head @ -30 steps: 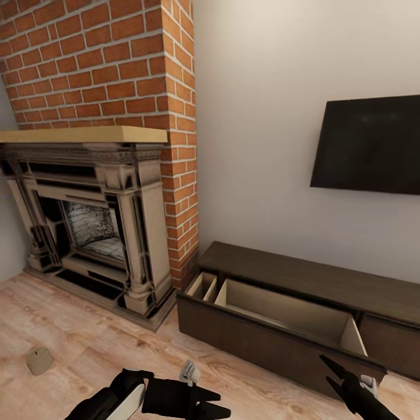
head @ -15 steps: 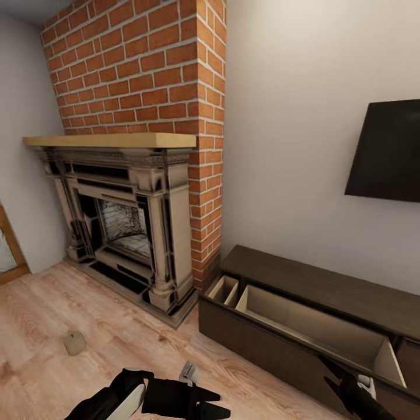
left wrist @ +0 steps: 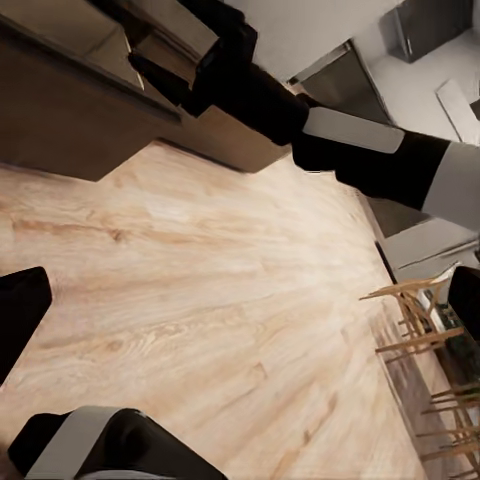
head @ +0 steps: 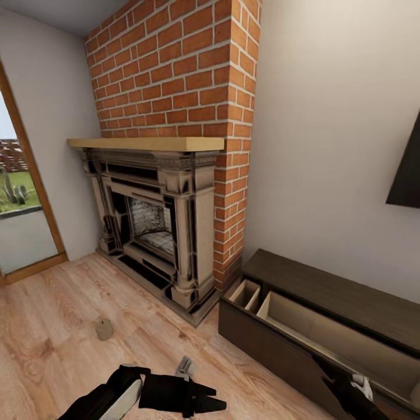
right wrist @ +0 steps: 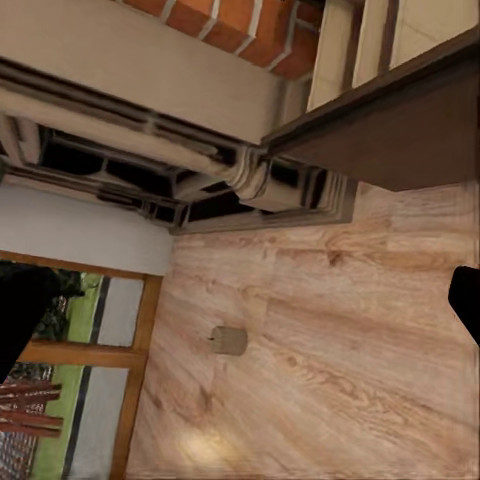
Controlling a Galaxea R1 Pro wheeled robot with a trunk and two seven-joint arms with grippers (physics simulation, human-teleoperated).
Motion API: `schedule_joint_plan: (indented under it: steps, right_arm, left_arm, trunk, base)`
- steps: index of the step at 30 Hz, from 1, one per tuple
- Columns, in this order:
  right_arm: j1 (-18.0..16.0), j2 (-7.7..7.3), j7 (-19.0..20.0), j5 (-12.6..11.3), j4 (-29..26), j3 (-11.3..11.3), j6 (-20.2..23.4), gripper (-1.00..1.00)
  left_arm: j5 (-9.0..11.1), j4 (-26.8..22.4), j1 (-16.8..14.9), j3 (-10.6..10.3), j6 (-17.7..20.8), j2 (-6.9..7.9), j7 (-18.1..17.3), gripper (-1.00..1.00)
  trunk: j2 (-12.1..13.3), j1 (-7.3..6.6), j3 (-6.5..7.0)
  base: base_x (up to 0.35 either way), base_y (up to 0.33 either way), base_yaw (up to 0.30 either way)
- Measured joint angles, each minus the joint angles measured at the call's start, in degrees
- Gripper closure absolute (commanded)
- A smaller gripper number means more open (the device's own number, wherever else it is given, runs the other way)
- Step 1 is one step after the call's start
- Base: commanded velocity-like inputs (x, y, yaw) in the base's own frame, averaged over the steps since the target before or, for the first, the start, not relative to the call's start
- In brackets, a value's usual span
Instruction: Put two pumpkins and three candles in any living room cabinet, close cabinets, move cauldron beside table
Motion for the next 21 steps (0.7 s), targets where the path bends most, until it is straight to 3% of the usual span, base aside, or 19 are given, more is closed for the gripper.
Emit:
schedule_joint_plan:
  steps: [7,12,17,21]
  right_arm:
    - [-0.1,2.13,-8.4,0.0,-2.2,3.0,-0.3,-1.00]
    - [-0.1,3.77,-15.8,0.0,-5.6,5.9,-0.4,-1.00]
    - [-0.2,5.54,-25.4,0.0,-8.9,9.0,-0.5,-1.00]
    - [-0.6,6.54,-35.5,-0.1,-10.4,12.9,-2.3,-1.00]
  left_arm:
    - [-0.6,1.3,-0.3,6.6,1.2,0.96,0.6,-1.00]
    - [-0.7,4.4,-1.3,8.9,1.6,2.61,3.6,-1.00]
    - [-0.7,6.7,-3.7,9.8,1.7,3.82,8.4,-1.00]
    - [-0.6,8.4,-5.7,10.2,1.5,6.17,17.2,-1.00]
  trunk:
    - [2.8,-1.54,1.00]
    - [4.8,-2.64,1.71]
    - [6.8,-3.73,2.43]
    - [8.4,-4.61,2.99]
  base:
    - [0.000,0.000,0.272]
    - [0.000,0.000,0.271]
    - [0.000,0.000,0.270]
    - [0.000,0.000,0.270]
